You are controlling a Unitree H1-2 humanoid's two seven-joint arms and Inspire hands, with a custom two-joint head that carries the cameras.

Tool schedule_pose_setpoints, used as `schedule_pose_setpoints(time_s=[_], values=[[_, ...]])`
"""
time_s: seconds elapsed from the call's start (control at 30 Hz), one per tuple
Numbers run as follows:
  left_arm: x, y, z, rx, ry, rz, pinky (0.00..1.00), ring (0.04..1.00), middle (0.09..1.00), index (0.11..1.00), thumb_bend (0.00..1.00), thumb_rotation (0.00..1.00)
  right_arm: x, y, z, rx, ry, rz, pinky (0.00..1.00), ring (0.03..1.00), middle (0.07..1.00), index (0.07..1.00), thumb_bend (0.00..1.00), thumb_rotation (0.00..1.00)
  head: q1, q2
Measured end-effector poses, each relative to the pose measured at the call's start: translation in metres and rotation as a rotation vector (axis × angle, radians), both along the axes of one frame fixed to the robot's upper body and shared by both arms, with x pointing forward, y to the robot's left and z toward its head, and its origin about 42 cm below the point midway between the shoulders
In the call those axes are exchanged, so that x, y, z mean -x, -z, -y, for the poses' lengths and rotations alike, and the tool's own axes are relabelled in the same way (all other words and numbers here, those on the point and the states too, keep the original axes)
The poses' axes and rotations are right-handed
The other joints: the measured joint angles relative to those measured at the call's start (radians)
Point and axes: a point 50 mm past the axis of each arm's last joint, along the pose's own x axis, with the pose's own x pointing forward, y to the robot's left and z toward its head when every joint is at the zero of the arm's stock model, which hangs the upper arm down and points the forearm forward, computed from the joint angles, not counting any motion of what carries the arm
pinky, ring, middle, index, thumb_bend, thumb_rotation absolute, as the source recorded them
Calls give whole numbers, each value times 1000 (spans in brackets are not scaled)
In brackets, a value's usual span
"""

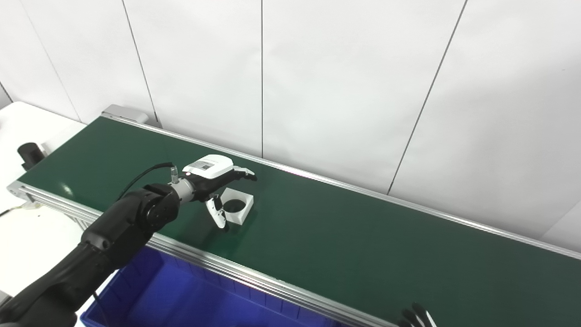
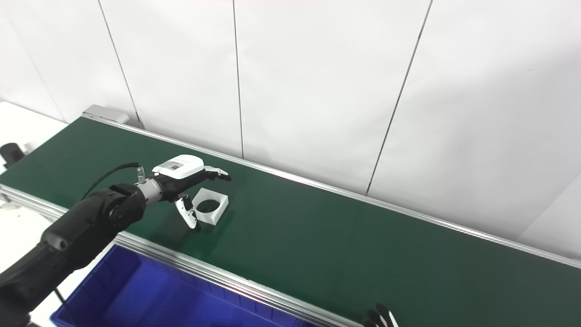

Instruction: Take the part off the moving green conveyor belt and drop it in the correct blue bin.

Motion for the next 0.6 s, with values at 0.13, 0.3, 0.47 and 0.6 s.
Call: schedule_pose_setpoints(time_s=[0.13, 0.3, 0.47, 0.6], values=[[-6, 2, 3, -21, -8, -3, 740, 828, 864, 851, 936, 85, 0, 0, 0, 0, 0, 0, 783, 831, 871, 925, 668, 468, -3, -2], [-12, 10, 13, -33, -25, -36, 765, 841, 879, 859, 907, 68, 0, 0, -1, -2, 0, 0, 784, 833, 874, 930, 669, 474, -6, 0], [-17, 20, 21, -63, -32, -59, 714, 800, 847, 836, 920, 51, 0, 0, -1, -2, -1, -1, 773, 829, 871, 928, 673, 479, -11, 0], [-25, 25, 29, -90, -32, -44, 720, 778, 812, 806, 891, 39, 0, 0, -2, -3, -1, 0, 766, 825, 868, 929, 679, 484, -14, 0]])
